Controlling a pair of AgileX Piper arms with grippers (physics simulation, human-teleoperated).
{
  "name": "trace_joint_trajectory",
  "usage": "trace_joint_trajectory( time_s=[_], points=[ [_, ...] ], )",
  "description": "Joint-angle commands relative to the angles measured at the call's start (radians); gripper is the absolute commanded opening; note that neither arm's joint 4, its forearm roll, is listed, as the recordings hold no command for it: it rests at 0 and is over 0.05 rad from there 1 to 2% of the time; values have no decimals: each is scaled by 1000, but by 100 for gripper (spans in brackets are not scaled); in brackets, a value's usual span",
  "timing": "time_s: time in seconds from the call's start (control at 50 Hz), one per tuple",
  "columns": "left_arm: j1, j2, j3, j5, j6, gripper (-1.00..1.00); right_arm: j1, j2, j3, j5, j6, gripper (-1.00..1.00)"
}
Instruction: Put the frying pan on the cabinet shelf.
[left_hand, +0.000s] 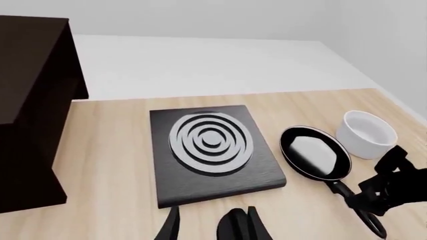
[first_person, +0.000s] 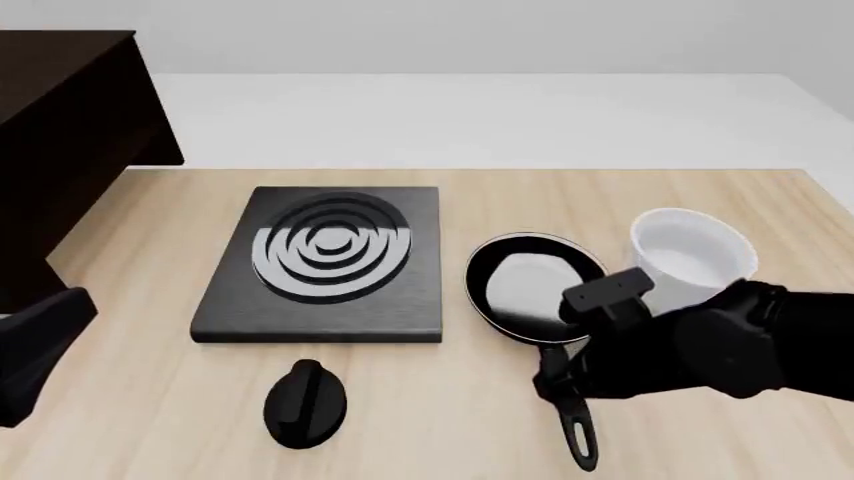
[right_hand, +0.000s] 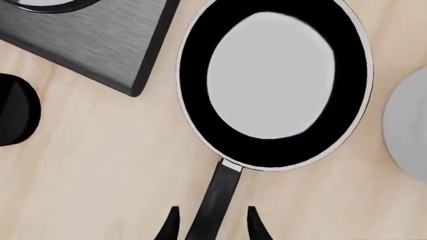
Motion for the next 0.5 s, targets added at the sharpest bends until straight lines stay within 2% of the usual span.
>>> trace_joint_trajectory(
  time_s=[0.02, 0.5],
  points=[
    [-7, -1, 12, -9, -4, 100, 3, 6, 35, -31, 19, 100],
    [-5, 1, 15, -15, 5, 100, 60, 68, 131, -152, 79, 100]
  ],
)
